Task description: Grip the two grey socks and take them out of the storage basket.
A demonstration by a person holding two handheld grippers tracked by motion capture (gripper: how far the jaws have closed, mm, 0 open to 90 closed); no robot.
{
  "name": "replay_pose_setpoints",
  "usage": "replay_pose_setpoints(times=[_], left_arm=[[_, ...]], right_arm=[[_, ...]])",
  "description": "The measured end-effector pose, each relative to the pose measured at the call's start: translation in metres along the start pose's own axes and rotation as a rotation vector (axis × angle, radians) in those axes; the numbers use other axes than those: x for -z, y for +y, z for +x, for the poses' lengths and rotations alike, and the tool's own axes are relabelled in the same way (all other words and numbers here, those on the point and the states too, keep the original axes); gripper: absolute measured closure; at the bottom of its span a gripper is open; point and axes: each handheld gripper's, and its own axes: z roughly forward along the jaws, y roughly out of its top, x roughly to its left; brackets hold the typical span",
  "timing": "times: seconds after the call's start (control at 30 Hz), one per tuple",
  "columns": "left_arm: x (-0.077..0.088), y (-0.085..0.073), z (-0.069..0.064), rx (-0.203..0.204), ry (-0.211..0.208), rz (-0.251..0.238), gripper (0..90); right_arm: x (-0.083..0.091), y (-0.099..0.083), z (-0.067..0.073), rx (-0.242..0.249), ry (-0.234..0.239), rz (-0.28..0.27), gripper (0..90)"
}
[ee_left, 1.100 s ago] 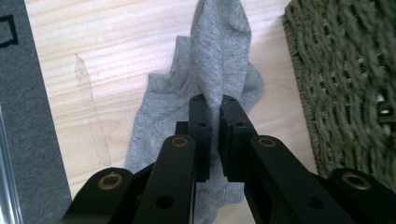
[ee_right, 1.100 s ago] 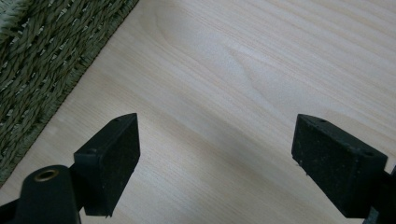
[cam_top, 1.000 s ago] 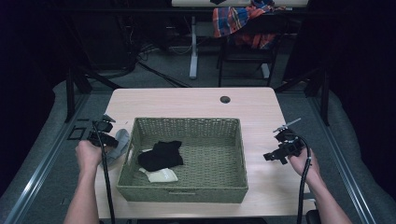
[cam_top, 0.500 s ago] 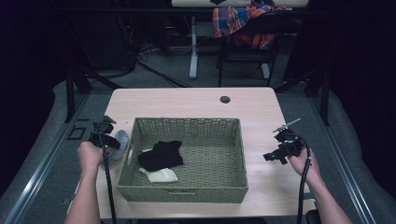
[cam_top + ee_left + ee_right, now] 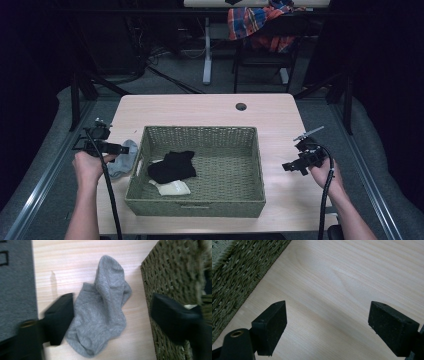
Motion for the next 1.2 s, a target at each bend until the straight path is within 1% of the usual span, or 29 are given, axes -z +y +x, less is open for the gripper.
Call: replay_pose_setpoints(times=[0.03,0.1,0.13,0.17,0.2,0.23,0.27,0.3,0.33,0.47,0.53,0.57,0.67,0.73,0.8,0.87,0.93,0.97,1.03,1.1,1.2], left_arm=[[0.002,-0.001,-0.001,0.000,0.001,-0.003,15.8],[0.005,-0.003,-0.003,-0.004,0.009,-0.009,14.0],[0.006,-0.005,-0.004,-0.003,0.021,-0.010,12.5],[0.006,-0.007,-0.005,-0.004,0.026,-0.008,8.7],[0.006,-0.008,-0.005,-0.005,0.027,-0.004,5.9],[0.005,-0.010,-0.006,-0.004,0.035,-0.002,4.7],[0.005,-0.012,-0.005,-0.008,0.041,0.002,3.2],[0.005,-0.013,-0.005,-0.004,0.039,0.007,2.1],[0.005,-0.016,-0.005,-0.003,0.039,0.001,0.8],[0.005,-0.025,-0.006,0.000,0.056,-0.011,0.3],[0.005,-0.028,-0.006,-0.005,0.059,0.003,0.3],[0.004,-0.032,-0.006,-0.003,0.066,0.000,0.3],[0.004,-0.038,-0.006,0.000,0.068,0.009,0.2],[0.003,-0.042,-0.008,-0.011,0.077,0.012,0.3],[0.003,-0.044,-0.007,-0.016,0.077,0.026,0.3],[0.000,-0.045,-0.006,-0.013,0.080,0.027,0.2],[-0.003,-0.045,-0.005,-0.003,0.065,0.039,0.2],[-0.003,-0.045,-0.004,-0.003,0.061,0.040,0.2],[-0.005,-0.044,-0.004,-0.006,0.060,0.043,0.2],[-0.006,-0.043,-0.004,-0.008,0.054,0.045,0.2],[-0.007,-0.042,-0.005,-0.015,0.058,0.051,0.2]], right_arm=[[0.000,0.000,0.000,-0.006,-0.001,-0.012,15.2],[0.001,0.000,0.000,-0.005,-0.001,-0.014,15.2],[0.001,0.000,0.000,-0.004,-0.003,-0.013,15.2],[0.001,0.000,0.000,-0.001,-0.004,-0.008,15.2],[0.001,-0.001,0.000,-0.007,-0.002,-0.020,15.2],[0.001,-0.001,0.000,-0.012,0.002,-0.028,15.2],[0.001,0.000,0.000,-0.012,0.009,-0.023,15.2],[0.002,0.000,-0.001,-0.005,0.004,-0.020,15.2],[0.001,0.000,-0.001,-0.009,0.006,-0.025,15.2],[0.001,-0.001,-0.001,-0.013,0.006,-0.030,15.2],[0.001,0.000,0.000,-0.012,0.005,-0.034,15.2],[0.002,0.000,0.000,-0.009,0.003,-0.032,15.2],[0.001,0.000,0.000,-0.013,-0.001,-0.035,15.2],[0.000,0.000,0.001,-0.015,-0.001,-0.035,15.2],[0.000,0.000,0.001,-0.015,-0.006,-0.034,15.2],[0.000,0.000,0.001,-0.017,-0.005,-0.038,15.2],[0.000,0.001,0.001,-0.022,-0.017,-0.045,15.2],[0.000,0.002,0.002,-0.023,-0.032,-0.041,15.2],[0.001,0.003,0.002,-0.019,-0.066,-0.050,15.2],[0.002,0.004,0.002,-0.023,-0.083,-0.048,15.2],[0.002,0.006,0.002,-0.038,-0.121,-0.040,15.2]])
